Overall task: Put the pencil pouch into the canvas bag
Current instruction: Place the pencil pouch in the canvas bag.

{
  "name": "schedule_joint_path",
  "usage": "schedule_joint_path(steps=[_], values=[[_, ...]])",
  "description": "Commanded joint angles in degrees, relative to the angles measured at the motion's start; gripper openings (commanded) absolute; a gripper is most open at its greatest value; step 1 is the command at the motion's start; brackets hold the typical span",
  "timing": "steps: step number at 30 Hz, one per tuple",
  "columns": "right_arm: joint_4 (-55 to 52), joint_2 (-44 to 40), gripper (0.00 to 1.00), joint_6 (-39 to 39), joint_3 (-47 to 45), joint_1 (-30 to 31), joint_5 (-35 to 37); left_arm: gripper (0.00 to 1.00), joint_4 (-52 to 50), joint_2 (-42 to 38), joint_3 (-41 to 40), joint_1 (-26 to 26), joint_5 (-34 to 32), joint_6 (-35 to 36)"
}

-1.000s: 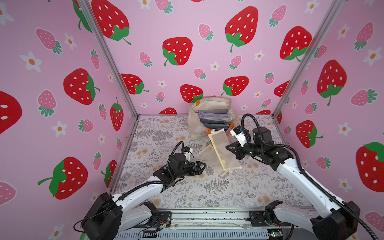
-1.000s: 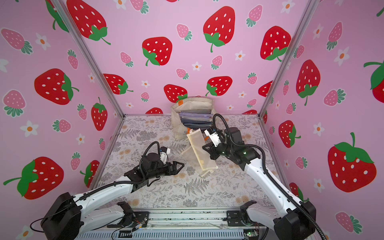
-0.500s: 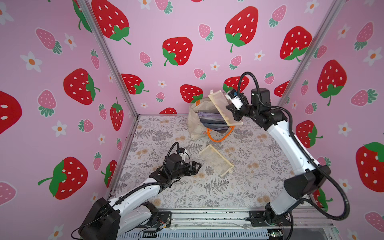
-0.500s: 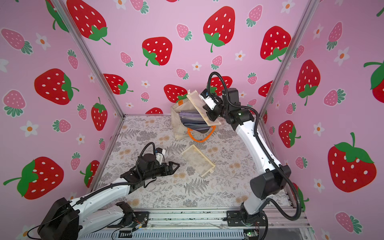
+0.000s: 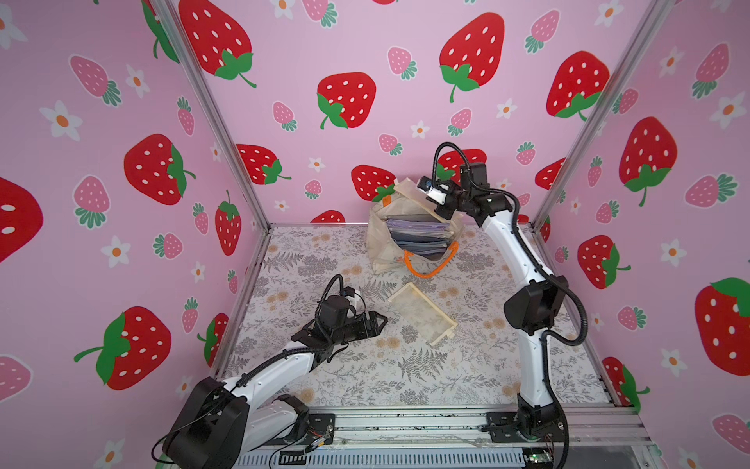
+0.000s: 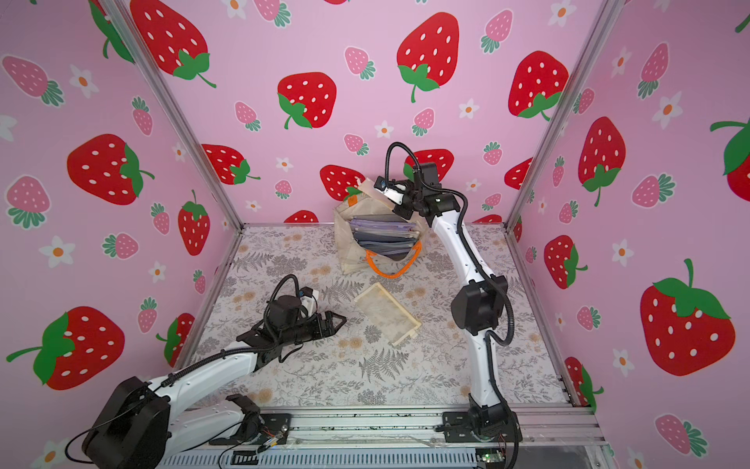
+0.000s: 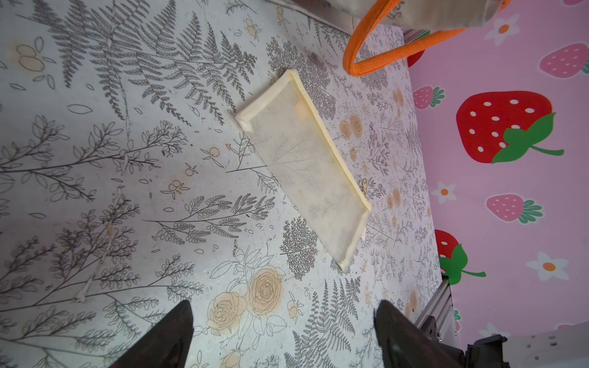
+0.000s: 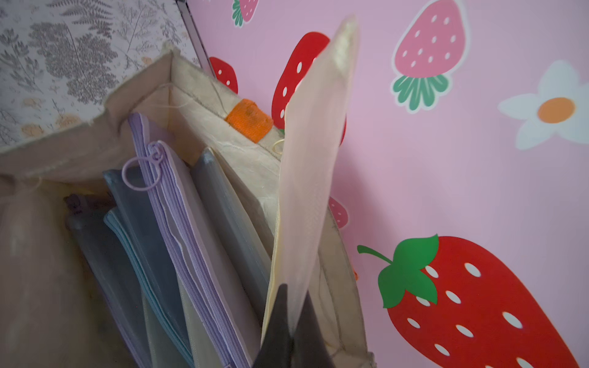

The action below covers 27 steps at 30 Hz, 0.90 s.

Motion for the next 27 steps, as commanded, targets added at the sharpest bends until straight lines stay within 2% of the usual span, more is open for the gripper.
schedule_joint_path(steps=[1, 12, 17, 22, 27], values=[[-3.0, 0.1, 0.0, -7.0, 2.2, -0.1, -1.4, 0.91, 2.5, 1.4, 2.1, 0.9, 1.9, 0.7], [-2.5, -4.0, 0.0, -11.8, -12.0, 0.6, -6.9, 0.9, 3.9, 2.1, 2.5, 1.5, 3.3, 0.4], [-3.2, -1.3, 0.0, -10.7, -9.5, 1.2, -6.3, 0.9, 2.6, 0.3, 2.0, 1.7, 2.5, 0.7], [-2.2, 2.1, 0.0, -6.9, -5.8, 2.5, -1.3, 0.89, 2.5, -0.3, 1.7, 1.7, 2.5, 0.3], [-4.0, 3.6, 0.0, -7.1, -5.2, 3.2, 0.1, 0.89, 2.3, -1.3, 1.4, 1.9, 2.3, 0.1]])
